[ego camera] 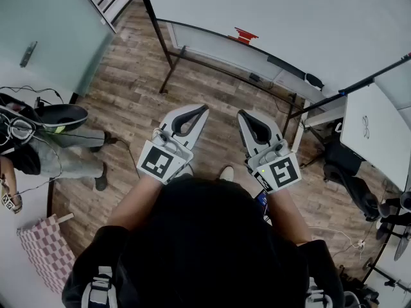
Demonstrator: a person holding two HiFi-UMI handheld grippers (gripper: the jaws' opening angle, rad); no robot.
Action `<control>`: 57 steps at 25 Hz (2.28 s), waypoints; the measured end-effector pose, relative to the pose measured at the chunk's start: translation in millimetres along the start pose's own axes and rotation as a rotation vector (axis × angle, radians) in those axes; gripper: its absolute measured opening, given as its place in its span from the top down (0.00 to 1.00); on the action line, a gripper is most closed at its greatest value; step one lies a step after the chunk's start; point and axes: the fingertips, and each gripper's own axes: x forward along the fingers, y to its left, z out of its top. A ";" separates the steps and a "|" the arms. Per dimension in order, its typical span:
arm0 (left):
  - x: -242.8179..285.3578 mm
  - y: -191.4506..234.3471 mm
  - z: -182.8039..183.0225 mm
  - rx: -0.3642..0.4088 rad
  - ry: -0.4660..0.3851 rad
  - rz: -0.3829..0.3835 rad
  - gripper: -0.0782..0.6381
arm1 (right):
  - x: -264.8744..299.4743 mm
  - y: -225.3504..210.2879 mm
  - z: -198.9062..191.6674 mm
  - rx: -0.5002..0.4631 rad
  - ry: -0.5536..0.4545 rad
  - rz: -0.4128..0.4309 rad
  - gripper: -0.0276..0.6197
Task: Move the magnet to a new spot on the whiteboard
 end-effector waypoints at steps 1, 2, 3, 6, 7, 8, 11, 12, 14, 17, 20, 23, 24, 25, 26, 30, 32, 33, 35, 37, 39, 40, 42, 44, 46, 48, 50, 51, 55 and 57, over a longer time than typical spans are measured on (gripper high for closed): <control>0.0 0.6 0.8 0.004 -0.003 0.006 0.89 | 0.8 -0.5 0.1 0.006 -0.005 0.004 0.97; 0.1 0.9 1.6 0.007 -0.006 0.011 0.89 | 1.2 -1.0 0.1 0.012 -0.009 0.007 0.97; 0.3 0.5 1.9 0.008 -0.006 0.014 0.89 | 0.9 -1.6 0.1 0.016 -0.012 0.010 0.97; 0.4 -4.5 -0.1 0.002 -0.001 0.013 0.89 | -3.2 -2.5 0.3 0.020 -0.014 0.008 0.97; -0.3 -6.3 -0.5 -0.001 0.001 0.012 0.89 | -4.8 -2.2 0.8 0.024 -0.018 0.006 0.97; -1.2 -8.0 -0.5 -0.004 0.001 0.013 0.89 | -6.6 -1.8 1.3 0.030 -0.023 0.005 0.97; -3.1 -14.0 -0.6 -0.002 0.008 0.023 0.89 | -14.3 -0.6 2.7 0.050 -0.042 0.009 0.97; -2.8 -17.0 -0.4 0.002 0.010 0.026 0.89 | -17.6 -0.9 2.4 0.054 -0.044 0.009 0.97; -1.3 -23.4 -0.2 0.008 0.011 0.031 0.89 | -24.3 -2.9 0.9 0.057 -0.043 0.011 0.97; 0.2 -32.5 0.1 0.010 0.011 0.047 0.89 | -34.2 -7.1 -1.1 0.064 -0.042 0.018 0.97; 1.6 -37.3 1.7 0.019 0.017 0.068 0.89 | -38.9 -11.1 -0.5 0.062 -0.044 0.031 0.97; 6.8 -47.1 -0.1 0.024 0.022 0.097 0.89 | -48.1 -17.8 -4.1 0.062 -0.033 0.055 0.97; 9.2 -51.8 -0.4 0.024 0.020 0.104 0.89 | -52.7 -20.7 -5.3 0.061 -0.029 0.060 0.97; 10.9 -56.7 -0.1 0.025 0.019 0.112 0.89 | -57.5 -23.2 -5.8 0.060 -0.027 0.066 0.97; 11.4 -61.6 1.3 0.027 0.017 0.120 0.89 | -62.3 -24.7 -5.4 0.059 -0.026 0.073 0.97; 8.4 -74.6 10.1 0.038 0.015 0.170 0.89 | -76.3 -26.1 -1.2 0.067 -0.025 0.115 0.97; 14.2 -68.3 6.6 0.035 0.019 0.185 0.89 | -71.2 -33.7 -6.5 0.069 -0.020 0.125 0.97; 16.5 -63.7 4.1 0.032 0.023 0.189 0.89 | -66.9 -37.1 -9.8 0.071 -0.017 0.127 0.97; 14.7 -55.8 3.0 0.032 0.024 0.195 0.89 | -59.4 -37.4 -12.3 0.074 -0.012 0.129 0.97; 8.4 -47.1 5.8 0.034 0.018 0.198 0.89 | -51.6 -32.3 -11.1 0.067 -0.008 0.129 0.97; 8.7 -32.4 4.2 0.033 0.012 0.198 0.89 | -38.6 -33.8 -14.4 0.058 -0.001 0.127 0.97; 11.9 -23.2 1.4 0.032 0.009 0.196 0.89 | -30.3 -37.7 -17.8 0.055 0.003 0.123 0.97; 17.3 -4.9 -3.8 0.031 0.006 0.190 0.89 | -13.0 -44.4 -23.0 0.053 0.010 0.114 0.97; 16.8 11.8 -5.3 0.028 0.005 0.184 0.89 | 2.9 -43.7 -23.0 0.051 0.016 0.108 0.97; 13.2 27.9 -3.1 0.023 0.001 0.178 0.89 | 18.4 -38.3 -19.3 0.035 0.023 0.106 0.97; 11.5 47.1 -2.8 0.019 -0.001 0.168 0.89 | 37.7 -35.1 -17.7 0.014 0.031 0.103 0.97; 12.3 70.2 -7.4 0.019 0.001 0.159 0.89 | 60.8 -36.1 -20.5 0.011 0.034 0.096 0.97; 12.4 82.0 -9.8 0.019 0.002 0.156 0.89 | 72.4 -36.6 -22.5 0.014 0.035 0.092 0.97; 6.5 125.1 -10.6 0.009 -0.001 0.153 0.89 | 113.9 -32.5 -25.8 0.020 0.047 0.075 0.97; 1.6 143.9 -9.8 0.010 -0.005 0.143 0.89 | 133.6 -27.3 -26.6 0.020 0.054 0.071 0.97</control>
